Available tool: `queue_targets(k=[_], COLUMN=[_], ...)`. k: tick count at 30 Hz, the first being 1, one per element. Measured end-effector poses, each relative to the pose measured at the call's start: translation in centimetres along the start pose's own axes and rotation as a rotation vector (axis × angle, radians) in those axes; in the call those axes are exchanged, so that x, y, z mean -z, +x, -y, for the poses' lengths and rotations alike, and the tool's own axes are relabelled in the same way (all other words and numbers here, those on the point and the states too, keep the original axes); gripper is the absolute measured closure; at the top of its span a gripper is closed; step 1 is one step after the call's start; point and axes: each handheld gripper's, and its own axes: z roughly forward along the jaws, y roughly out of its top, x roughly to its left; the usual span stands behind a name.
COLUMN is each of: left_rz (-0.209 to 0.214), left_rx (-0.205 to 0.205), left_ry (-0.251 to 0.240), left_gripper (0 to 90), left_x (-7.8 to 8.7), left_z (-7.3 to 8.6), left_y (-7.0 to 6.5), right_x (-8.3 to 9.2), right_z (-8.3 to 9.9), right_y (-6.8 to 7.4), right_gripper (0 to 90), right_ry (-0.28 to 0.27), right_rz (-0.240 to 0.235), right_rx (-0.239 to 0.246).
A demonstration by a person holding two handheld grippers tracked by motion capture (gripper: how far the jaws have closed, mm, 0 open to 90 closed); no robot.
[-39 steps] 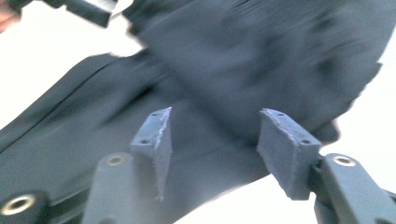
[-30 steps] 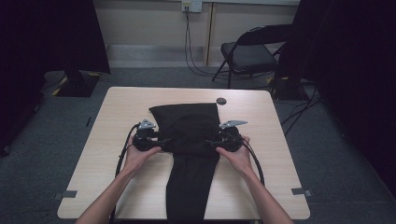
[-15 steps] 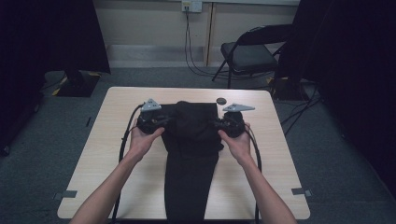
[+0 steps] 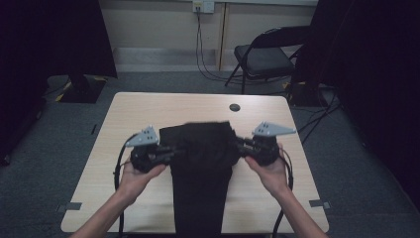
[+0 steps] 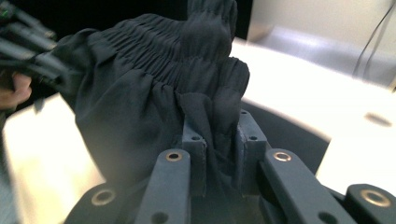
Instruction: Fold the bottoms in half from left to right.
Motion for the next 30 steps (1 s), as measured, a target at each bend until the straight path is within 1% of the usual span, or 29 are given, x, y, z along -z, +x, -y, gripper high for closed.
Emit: queue_targets(k=[1,2,3,4,6,7,8,9,10,11,12,13,14,15,16,17,18,21,22,24,25,26,27,28,29,30], left_rz=[0.011,0.011,0.024,0.039,0.044,0.045,0.040,0.044,0.041,0.020,0.005,-0.027,-0.060,-0.070,-0.073,-0.090,-0.109,-0.157,-0.170,-0.199,-0.212,-0.217,-0.222,-0.216,-0.219,-0.224], left_rx=[0.009,0.007,0.007,0.014,0.023,0.011,0.005,0.020,0.026,0.015,-0.006,-0.040,-0.054,-0.042,-0.042,-0.045,-0.039,-0.029,-0.029,-0.019,-0.010,0.001,0.010,0.023,0.029,0.014], left_ry=[0.056,0.106,0.153,0.190,0.251,0.281,0.300,0.305,0.304,0.309,0.318,0.321,0.332,0.317,0.317,0.315,0.308,0.284,0.282,0.270,0.258,0.241,0.218,0.208,0.212,0.223], left_gripper=[86.7,86.8,86.7,86.7,86.7,86.6,86.5,86.6,86.6,86.6,86.6,86.5,86.4,86.3,86.3,86.3,86.3,86.0,85.9,85.5,85.4,85.1,84.9,84.5,84.0,81.9], left_x=[-0.7,-1.3,-2.0,-2.7,-3.8,-4.2,-4.7,-5.2,-5.4,-5.6,-5.8,-6.2,-6.6,-6.9,-7.1,-7.3,-7.6,-8.3,-8.5,-8.8,-9.1,-9.2,-9.2,-9.2,-9.1,-9.1], left_z=[1.4,2.7,4.0,5.2,7.0,7.5,8.0,8.4,8.5,8.6,8.6,8.7,8.9,8.9,8.7,8.5,8.2,7.6,7.4,7.1,6.9,6.9,7.0,7.1,7.1,7.0], left_y=[-0.3,-0.6,-0.9,-1.0,-0.9,-0.6,-0.3,0.2,0.4,0.6,0.8,1.0,1.4,2.0,2.4,3.0,3.6,5.7,6.1,7.3,8.0,8.5,9.0,9.2,9.2,9.0], right_x=[-0.3,-0.7,-1.2,-1.8,-2.9,-3.4,-3.9,-4.4,-4.8,-5.0,-5.2,-5.5,-6.0,-6.4,-7.0,-7.4,-7.9,-9.7,-10.4,-11.3,-11.7,-12.2,-12.6,-12.9,-13.0,-13.0], right_z=[1.0,2.4,3.9,5.3,7.9,9.1,10.0,10.7,11.2,11.3,11.5,11.6,11.8,11.8,11.5,11.3,11.0,10.0,9.7,9.2,9.1,8.8,8.7,8.5,8.5,8.4], right_y=[0.2,0.5,0.8,1.1,1.6,1.7,1.8,1.8,1.7,1.5,1.2,1.0,0.6,0.4,0.0,-0.1,-0.4,-1.6,-2.1,-2.7,-3.0,-3.4,-3.7,-4.2,-4.5,-4.8], right_gripper=[77.2,77.2,77.1,77.2,77.2,77.1,77.1,77.0,76.9,76.9,76.9,76.9,76.9,77.0,77.0,77.0,77.2,77.2,77.2,77.2,77.1,77.0,76.7,76.5,76.2,75.3], right_ry=[0.027,0.069,0.115,0.155,0.232,0.259,0.290,0.316,0.335,0.338,0.333,0.334,0.337,0.324,0.322,0.321,0.319,0.313,0.309,0.296,0.294,0.286,0.282,0.272,0.267,0.262], right_rz=[-0.007,-0.014,-0.025,-0.034,-0.045,-0.053,-0.054,-0.042,-0.030,-0.031,-0.032,-0.029,-0.021,-0.021,-0.005,0.013,0.029,0.061,0.074,0.087,0.094,0.098,0.095,0.096,0.090,0.079], right_rx=[-0.004,-0.008,-0.014,-0.022,-0.030,-0.041,-0.042,-0.034,-0.031,-0.037,-0.050,-0.061,-0.064,-0.069,-0.062,-0.048,-0.038,-0.030,-0.035,-0.040,-0.037,-0.043,-0.039,-0.044,-0.059,-0.079])
